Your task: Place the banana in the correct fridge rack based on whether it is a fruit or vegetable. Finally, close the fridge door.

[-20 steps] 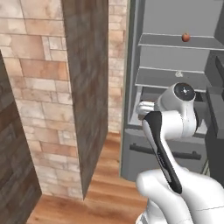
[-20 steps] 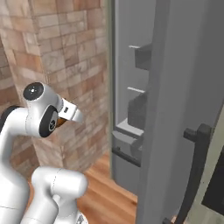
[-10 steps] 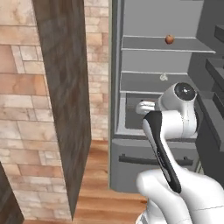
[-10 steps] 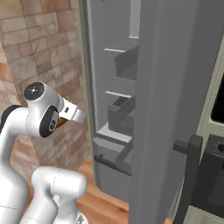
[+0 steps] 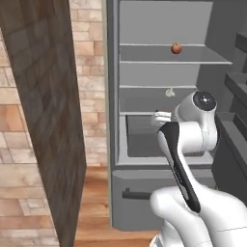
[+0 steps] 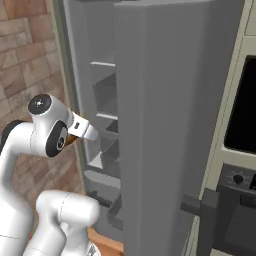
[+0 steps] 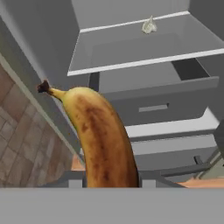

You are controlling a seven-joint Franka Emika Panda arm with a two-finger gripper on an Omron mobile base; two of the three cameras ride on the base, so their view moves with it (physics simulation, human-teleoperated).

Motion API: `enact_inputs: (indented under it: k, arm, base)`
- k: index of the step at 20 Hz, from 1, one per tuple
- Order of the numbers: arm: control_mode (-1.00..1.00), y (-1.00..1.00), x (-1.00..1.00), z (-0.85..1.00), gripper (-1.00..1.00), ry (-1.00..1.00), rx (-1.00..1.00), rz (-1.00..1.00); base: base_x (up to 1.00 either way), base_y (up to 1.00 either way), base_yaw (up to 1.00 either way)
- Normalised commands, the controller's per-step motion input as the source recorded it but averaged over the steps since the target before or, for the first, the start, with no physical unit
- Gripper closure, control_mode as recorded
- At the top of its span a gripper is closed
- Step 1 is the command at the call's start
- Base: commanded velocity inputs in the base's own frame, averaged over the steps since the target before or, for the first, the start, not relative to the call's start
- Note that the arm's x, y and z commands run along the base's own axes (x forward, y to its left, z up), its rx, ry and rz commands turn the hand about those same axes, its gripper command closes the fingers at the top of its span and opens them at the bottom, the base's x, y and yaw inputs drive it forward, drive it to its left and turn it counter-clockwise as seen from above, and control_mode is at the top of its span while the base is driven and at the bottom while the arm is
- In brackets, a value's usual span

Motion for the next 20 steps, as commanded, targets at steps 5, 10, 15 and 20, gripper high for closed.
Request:
enact_inputs:
  k: [5, 10, 15, 20]
  arm:
    - [1.0, 0.0, 0.0, 0.0, 1.0, 0.0, 0.0, 0.0]
    - [1.0, 0.0, 0.0, 0.0, 1.0, 0.0, 0.0, 0.0]
    - [1.0, 0.0, 0.0, 0.0, 1.0, 0.0, 0.0, 0.0]
    - [1.0, 0.0, 0.0, 0.0, 1.0, 0.0, 0.0, 0.0]
  base:
    - [0.51, 0.03, -0.25]
    - [0.48, 0.14, -0.29]
    - [0.46, 0.17, -0.3]
    - [0.45, 0.3, -0.29]
